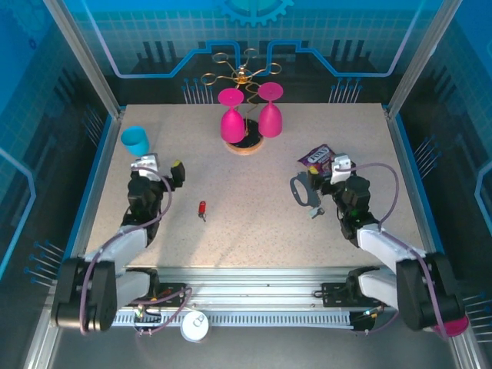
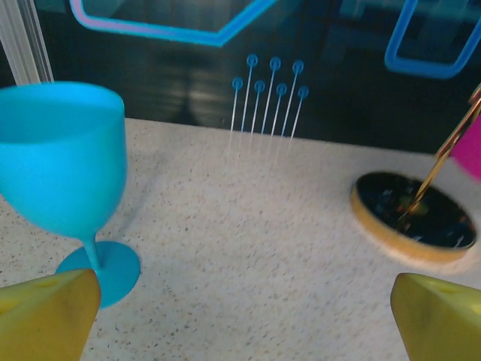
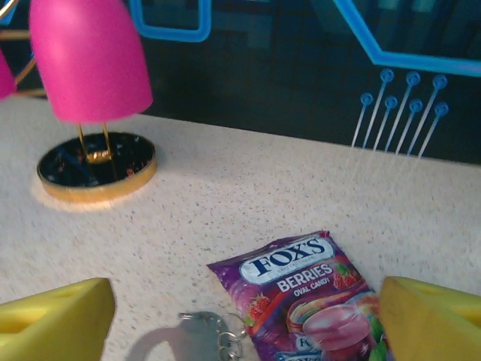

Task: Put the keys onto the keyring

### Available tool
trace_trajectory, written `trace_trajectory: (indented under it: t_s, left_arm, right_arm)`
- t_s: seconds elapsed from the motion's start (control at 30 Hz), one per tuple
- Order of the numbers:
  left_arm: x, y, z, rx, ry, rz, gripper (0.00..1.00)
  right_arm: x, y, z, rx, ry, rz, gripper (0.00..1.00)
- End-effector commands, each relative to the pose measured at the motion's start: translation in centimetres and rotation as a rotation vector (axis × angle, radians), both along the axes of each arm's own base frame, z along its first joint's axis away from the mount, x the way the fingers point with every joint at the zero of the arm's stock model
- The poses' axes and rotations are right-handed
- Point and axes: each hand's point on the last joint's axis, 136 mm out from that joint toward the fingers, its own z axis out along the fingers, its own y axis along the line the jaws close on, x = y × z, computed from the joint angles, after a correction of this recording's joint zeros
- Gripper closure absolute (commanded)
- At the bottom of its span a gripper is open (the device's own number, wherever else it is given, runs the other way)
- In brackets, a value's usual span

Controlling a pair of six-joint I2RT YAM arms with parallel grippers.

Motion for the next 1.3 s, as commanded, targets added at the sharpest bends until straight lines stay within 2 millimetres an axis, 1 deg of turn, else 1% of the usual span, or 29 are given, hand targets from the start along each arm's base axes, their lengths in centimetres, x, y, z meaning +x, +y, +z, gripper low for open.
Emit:
trace_trajectory:
  t_s: [0.0, 0.07, 0.17, 0.2, 0.3, 0.4, 0.53, 0.6, 0.67, 0.77, 0.87, 1.0, 1.13, 1.27]
  left_arm:
    - [-1.2, -0.3, -0.7, -0.138, 0.110, 0.004, 0.01]
    - [-1.9, -1.6, -0.8, -0.199, 0.133, -0.059, 0.01]
    - [-3.1, -3.3, -1.3, -0.298, 0.185, -0.131, 0.01]
    - [-3.5, -4.0, -1.4, -0.331, 0.206, -0.161, 0.01]
    - [-4.4, -6.0, -1.2, -0.392, 0.266, -0.232, 0.01]
    - [-5.3, -8.3, -1.2, -0.387, 0.320, -0.279, 0.01]
    - [-6.4, -11.7, -1.3, -0.368, 0.355, -0.337, 0.01]
    - [-7.0, -13.6, -1.7, -0.373, 0.383, -0.373, 0.01]
    - [-7.5, -15.2, -2.2, -0.375, 0.413, -0.396, 0.01]
    - [-8.1, -16.8, -3.1, -0.365, 0.460, -0.415, 0.01]
    - [-8.5, -17.5, -4.0, -0.363, 0.496, -0.408, 0.01]
    - [-9.1, -17.4, -5.1, -0.398, 0.544, -0.376, 0.01]
    - [-9.4, -16.9, -5.2, -0.413, 0.550, -0.351, 0.01]
    - [-9.5, -16.4, -4.7, -0.412, 0.531, -0.337, 0.01]
  right_arm:
    - [-1.4, -1.0, -1.9, 0.173, 0.259, -0.146, 0.13]
    - [-2.3, -0.9, -2.5, 0.247, 0.360, -0.176, 0.13]
    - [-3.6, -0.6, -4.1, 0.340, 0.487, -0.216, 0.25]
    - [-4.0, -0.2, -4.7, 0.347, 0.536, -0.207, 0.29]
    - [-5.0, 0.9, -6.1, 0.327, 0.681, -0.180, 0.30]
    - [-5.6, 1.3, -7.8, 0.262, 0.781, -0.184, 0.30]
    - [-5.5, 0.9, -10.1, 0.201, 0.874, -0.235, 0.36]
    - [-5.1, 0.5, -10.8, 0.182, 0.906, -0.278, 0.39]
    - [-4.7, 0.4, -11.2, 0.168, 0.929, -0.293, 0.40]
    - [-4.1, -0.2, -11.9, 0.145, 0.926, -0.340, 0.44]
    - [-3.6, -0.5, -12.7, 0.127, 0.927, -0.361, 0.47]
    - [-3.0, -0.6, -14.2, 0.134, 0.958, -0.366, 0.50]
    - [-2.4, -0.2, -15.0, 0.133, 0.977, -0.349, 0.53]
    - [-2.6, 0.2, -16.1, 0.140, 1.015, -0.343, 0.59]
